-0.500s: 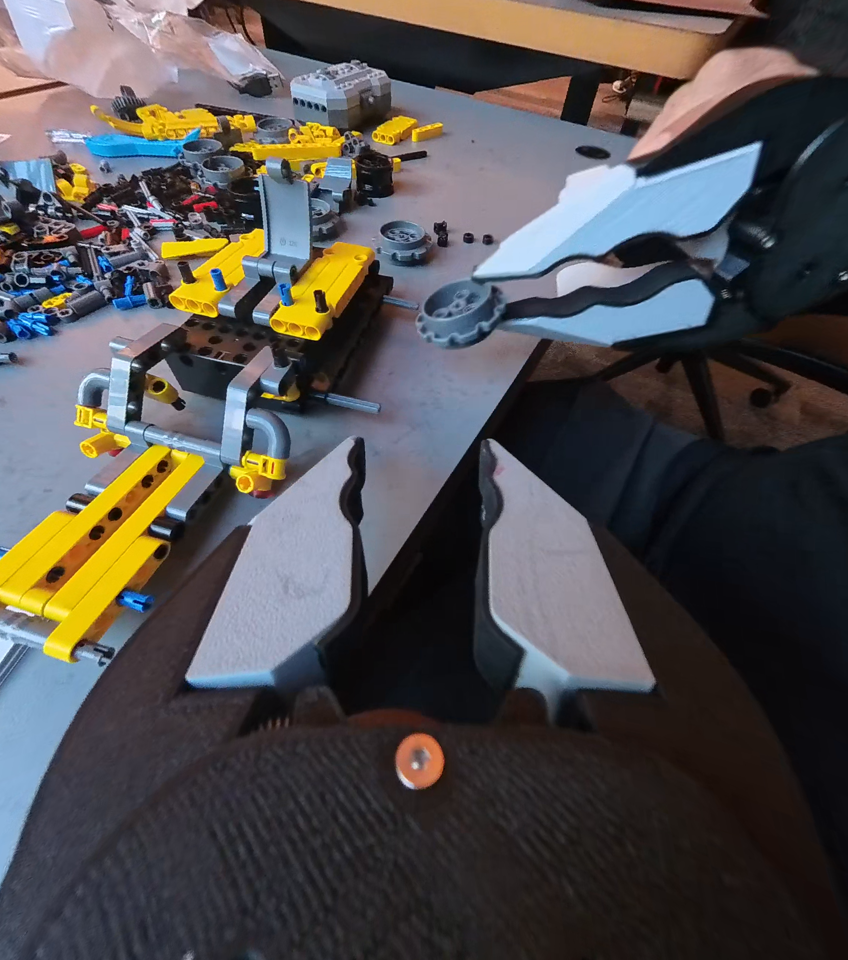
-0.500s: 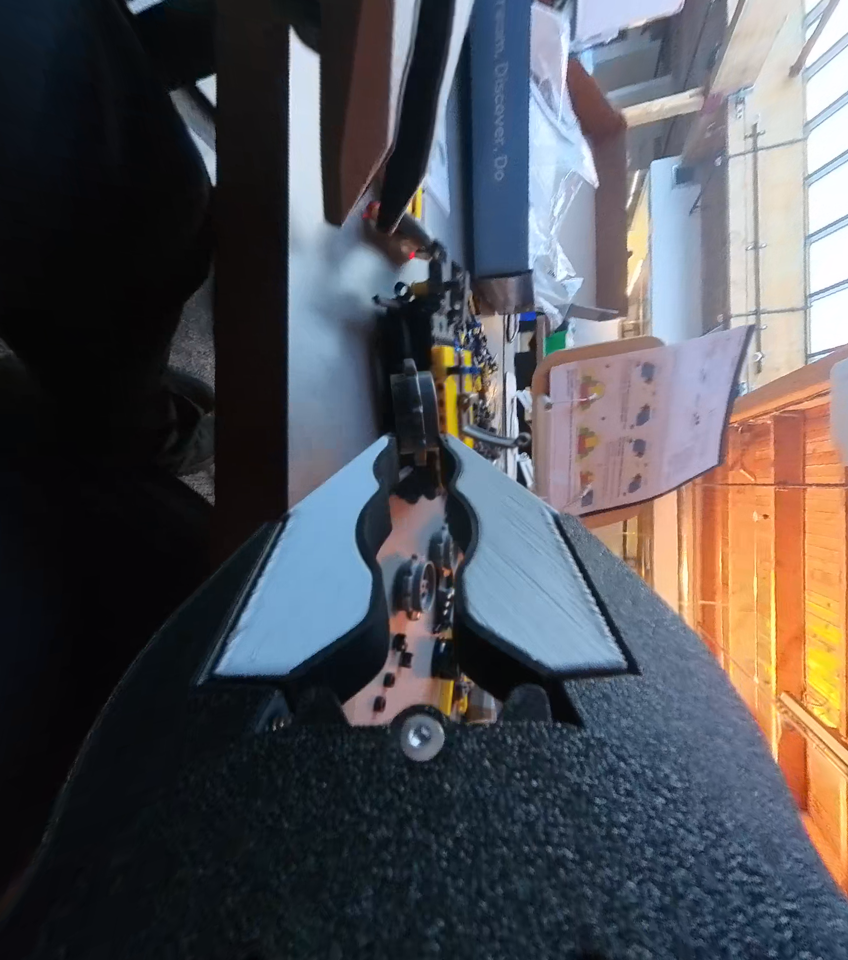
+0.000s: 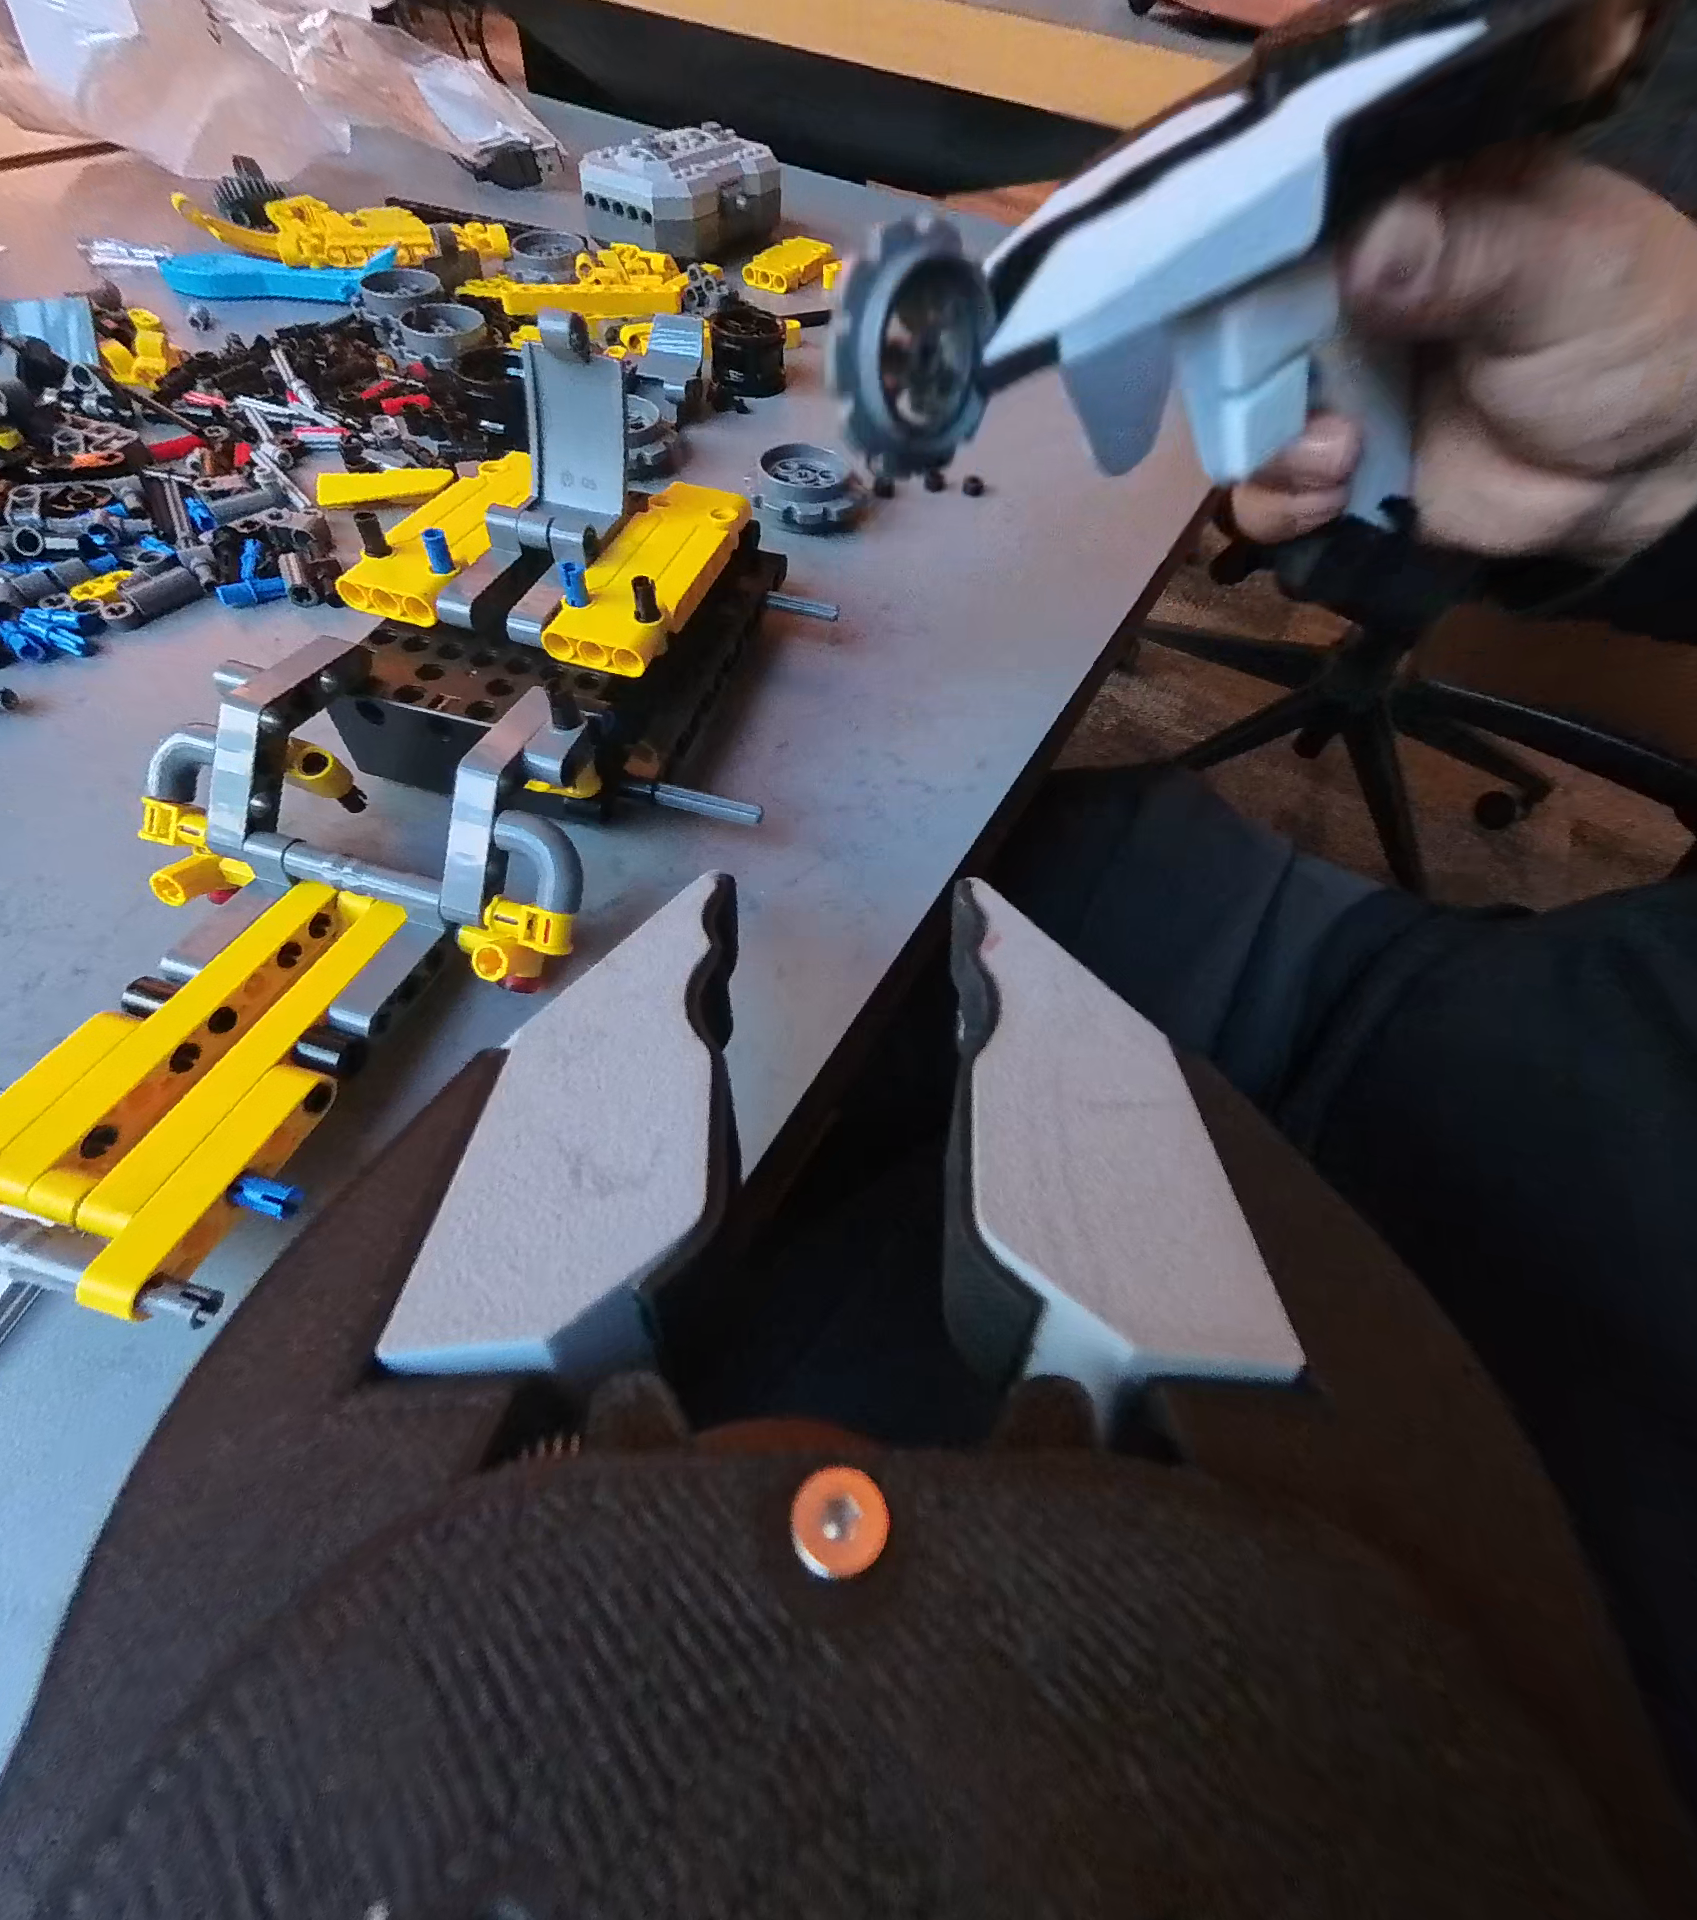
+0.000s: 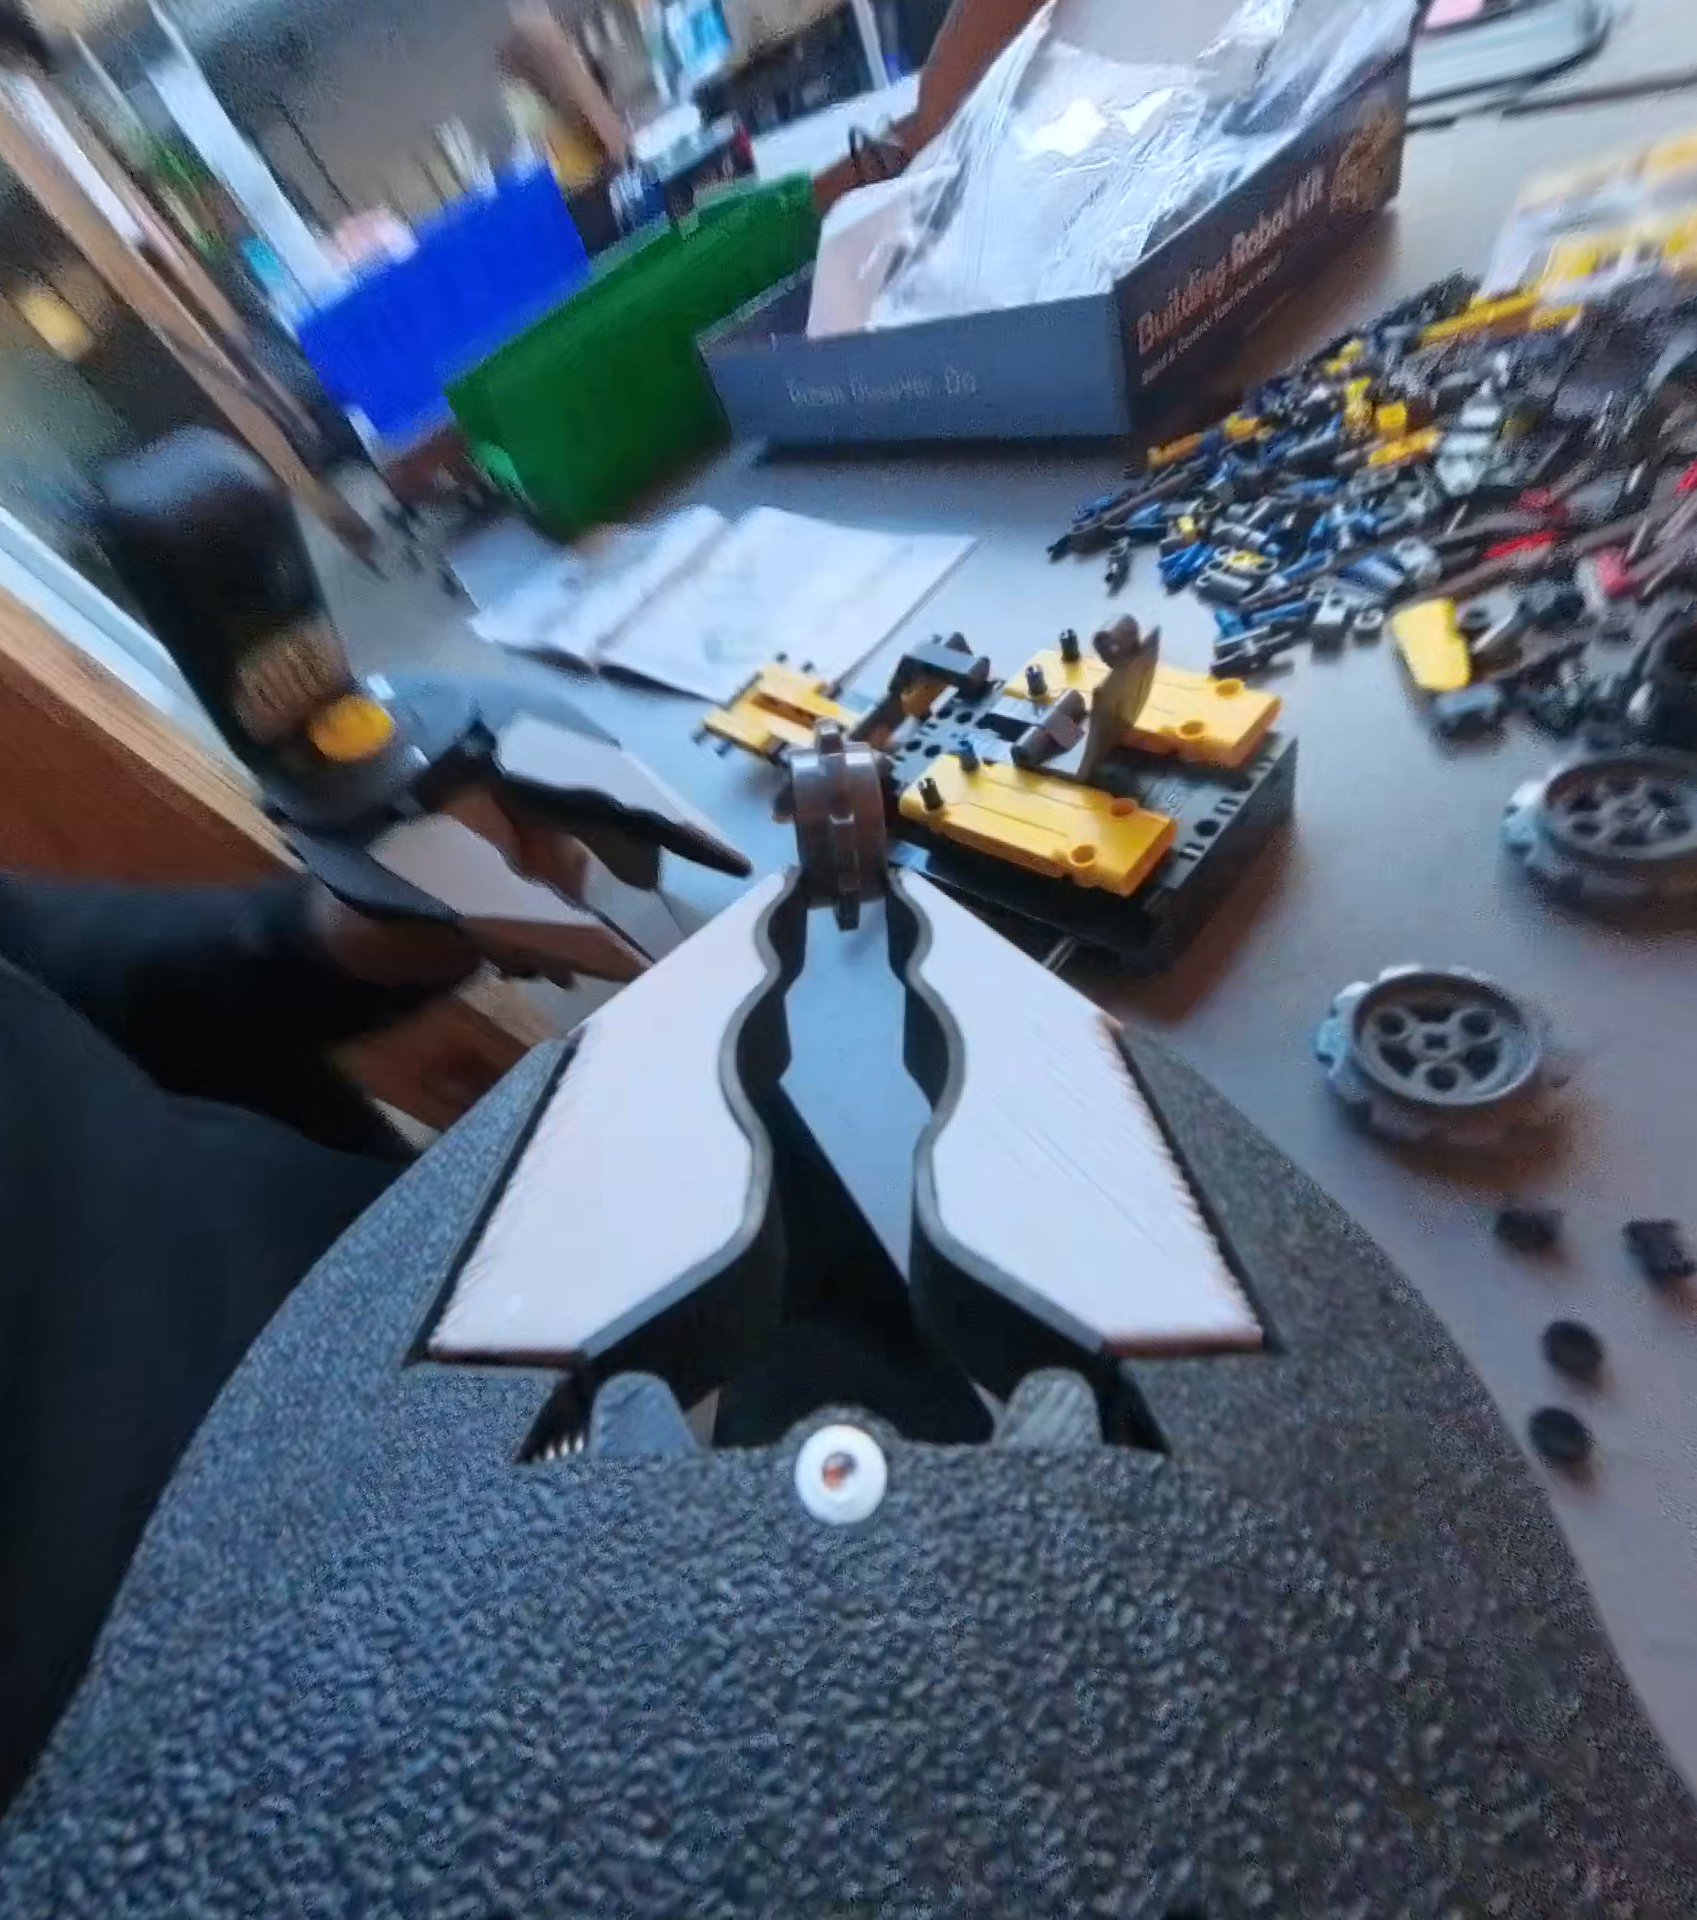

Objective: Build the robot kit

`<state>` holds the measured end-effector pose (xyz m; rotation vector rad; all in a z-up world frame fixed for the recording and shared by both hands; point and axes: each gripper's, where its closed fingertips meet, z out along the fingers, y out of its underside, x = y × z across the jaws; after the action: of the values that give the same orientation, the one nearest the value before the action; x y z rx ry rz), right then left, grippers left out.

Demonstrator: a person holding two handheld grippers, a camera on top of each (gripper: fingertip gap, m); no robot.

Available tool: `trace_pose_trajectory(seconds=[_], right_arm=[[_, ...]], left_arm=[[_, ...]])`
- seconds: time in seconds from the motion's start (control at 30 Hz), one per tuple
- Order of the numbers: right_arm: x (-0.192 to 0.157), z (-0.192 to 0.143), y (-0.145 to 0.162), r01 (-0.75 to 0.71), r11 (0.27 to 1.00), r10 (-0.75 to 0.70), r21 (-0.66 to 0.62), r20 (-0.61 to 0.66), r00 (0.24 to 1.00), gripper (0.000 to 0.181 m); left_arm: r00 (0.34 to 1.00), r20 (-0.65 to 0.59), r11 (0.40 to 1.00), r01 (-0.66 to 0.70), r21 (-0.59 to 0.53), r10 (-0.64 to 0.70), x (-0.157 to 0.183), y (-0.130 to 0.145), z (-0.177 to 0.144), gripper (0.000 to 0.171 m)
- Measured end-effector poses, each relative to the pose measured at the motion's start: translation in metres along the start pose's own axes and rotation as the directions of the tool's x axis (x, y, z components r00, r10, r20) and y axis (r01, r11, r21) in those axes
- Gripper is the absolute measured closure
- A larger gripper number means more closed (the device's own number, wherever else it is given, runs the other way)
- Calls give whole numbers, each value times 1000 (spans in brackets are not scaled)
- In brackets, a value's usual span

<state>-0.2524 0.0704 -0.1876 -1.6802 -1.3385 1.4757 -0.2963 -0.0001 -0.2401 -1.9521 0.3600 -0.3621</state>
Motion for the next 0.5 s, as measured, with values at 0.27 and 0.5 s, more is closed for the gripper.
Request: trace_pose_trajectory(seconds=[0.27,0.5], right_arm=[[-12,-3,-3,-438,899,427,-6,239,872,167],[-14,-6,-4,-595,802,577,-45,314,754,167]], left_arm=[[1000,-4,1000,8,-1,-8,0,0,0,136],[1000,-6,1000,5,-7,-5,1,1,1,137]])
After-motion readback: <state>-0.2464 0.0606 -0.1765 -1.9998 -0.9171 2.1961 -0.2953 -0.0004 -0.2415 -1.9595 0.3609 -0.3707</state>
